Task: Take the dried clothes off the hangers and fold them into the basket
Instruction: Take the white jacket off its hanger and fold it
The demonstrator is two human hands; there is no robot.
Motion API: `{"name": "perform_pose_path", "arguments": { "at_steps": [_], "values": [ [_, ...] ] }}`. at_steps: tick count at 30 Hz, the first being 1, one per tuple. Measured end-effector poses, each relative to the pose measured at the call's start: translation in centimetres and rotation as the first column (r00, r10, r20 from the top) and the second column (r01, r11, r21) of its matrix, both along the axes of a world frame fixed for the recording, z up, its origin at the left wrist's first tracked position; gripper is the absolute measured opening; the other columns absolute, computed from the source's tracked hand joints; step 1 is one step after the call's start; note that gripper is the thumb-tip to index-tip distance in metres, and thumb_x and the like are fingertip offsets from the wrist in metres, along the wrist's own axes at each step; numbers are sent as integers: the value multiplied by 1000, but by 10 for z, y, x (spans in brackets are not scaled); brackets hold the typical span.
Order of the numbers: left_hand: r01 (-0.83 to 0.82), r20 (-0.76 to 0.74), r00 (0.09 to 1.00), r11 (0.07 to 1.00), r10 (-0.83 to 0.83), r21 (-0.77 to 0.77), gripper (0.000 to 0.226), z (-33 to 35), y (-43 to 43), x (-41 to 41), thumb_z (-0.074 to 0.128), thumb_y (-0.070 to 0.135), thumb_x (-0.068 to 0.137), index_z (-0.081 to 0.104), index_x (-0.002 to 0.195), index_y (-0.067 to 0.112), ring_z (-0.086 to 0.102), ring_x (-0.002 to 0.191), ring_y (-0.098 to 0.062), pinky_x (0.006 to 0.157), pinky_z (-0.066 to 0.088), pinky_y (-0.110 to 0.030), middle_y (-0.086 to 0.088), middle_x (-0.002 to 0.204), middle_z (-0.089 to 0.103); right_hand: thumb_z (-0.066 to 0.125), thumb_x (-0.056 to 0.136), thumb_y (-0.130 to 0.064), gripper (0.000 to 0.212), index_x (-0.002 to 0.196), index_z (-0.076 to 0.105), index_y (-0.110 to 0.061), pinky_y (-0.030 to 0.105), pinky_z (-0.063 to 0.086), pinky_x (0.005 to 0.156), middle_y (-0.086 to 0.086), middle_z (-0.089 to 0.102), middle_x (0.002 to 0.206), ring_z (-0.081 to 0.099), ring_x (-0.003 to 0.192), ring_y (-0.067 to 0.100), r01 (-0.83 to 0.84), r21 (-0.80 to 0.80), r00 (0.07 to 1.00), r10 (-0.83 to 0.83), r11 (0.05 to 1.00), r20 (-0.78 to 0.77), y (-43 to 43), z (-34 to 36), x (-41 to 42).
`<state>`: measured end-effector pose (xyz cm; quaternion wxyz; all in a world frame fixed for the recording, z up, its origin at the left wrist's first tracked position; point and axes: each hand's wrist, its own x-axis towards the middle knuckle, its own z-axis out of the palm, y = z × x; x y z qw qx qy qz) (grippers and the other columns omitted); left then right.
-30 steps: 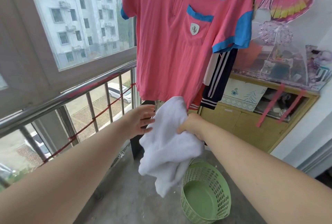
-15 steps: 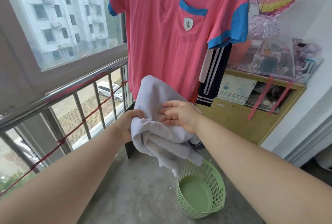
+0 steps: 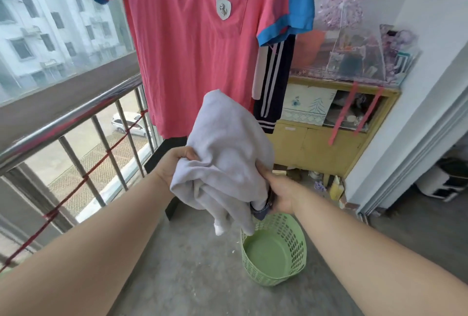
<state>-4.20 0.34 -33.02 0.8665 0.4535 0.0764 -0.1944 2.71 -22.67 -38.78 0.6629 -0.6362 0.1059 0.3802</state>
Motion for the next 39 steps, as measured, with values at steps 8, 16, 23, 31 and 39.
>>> {"name": "perform_pose_path", "arguments": {
  "at_steps": [8, 16, 23, 31, 39],
  "values": [
    [165, -184, 971, 985, -154, 47, 11, -42, -68, 68, 58, 4, 57, 60, 58, -6, 62, 57, -29, 60, 55, -30, -17, 59, 60, 69, 67, -70, 78, 117, 60, -11, 42, 45, 90, 3, 65, 113, 60, 107, 28, 128, -274, 991, -130, 953, 10, -60, -40, 35],
    [95, -263, 965, 960, -24, 264, 26, -110, -155, 150, 47, -2, 62, 59, 84, -6, 60, 67, -33, 67, 53, -36, -20, 76, 62, 68, 80, -39, 37, 103, 63, -12, 32, 45, 65, 12, 62, 108, 60, 87, 27, 278, -387, 956, -216, 879, 196, -121, -92, 106],
    [370, -228, 923, 545, -311, 752, 88, -187, -244, 213, 62, 8, 67, 32, 144, 37, 59, 96, -30, 77, 51, -35, -12, 106, 62, 64, 82, -51, 49, 114, 65, -12, 45, 55, 74, 9, 72, 93, 69, 82, 26, 242, 88, 945, -214, 966, -247, -150, -126, 164],
    [509, -359, 857, 509, -369, 694, 61, -293, -285, 249, 51, 9, 91, 35, 145, 33, 34, 132, -9, 95, 22, -9, 21, 137, 36, 73, 73, -7, 36, 107, 65, 2, 43, 56, 81, 19, 69, 108, 68, 92, 32, 604, -190, 709, -631, 774, -315, -174, -273, 198],
    [481, -469, 870, 478, -155, 735, 36, -431, -273, 263, 45, 27, 97, 54, 130, 37, 49, 123, -18, 100, 36, -23, 6, 135, 53, 56, 83, 5, 34, 117, 57, 7, 40, 53, 75, 21, 65, 114, 64, 89, 32, 706, -245, 568, -738, 665, -366, -171, -406, 209]
  ]
}}
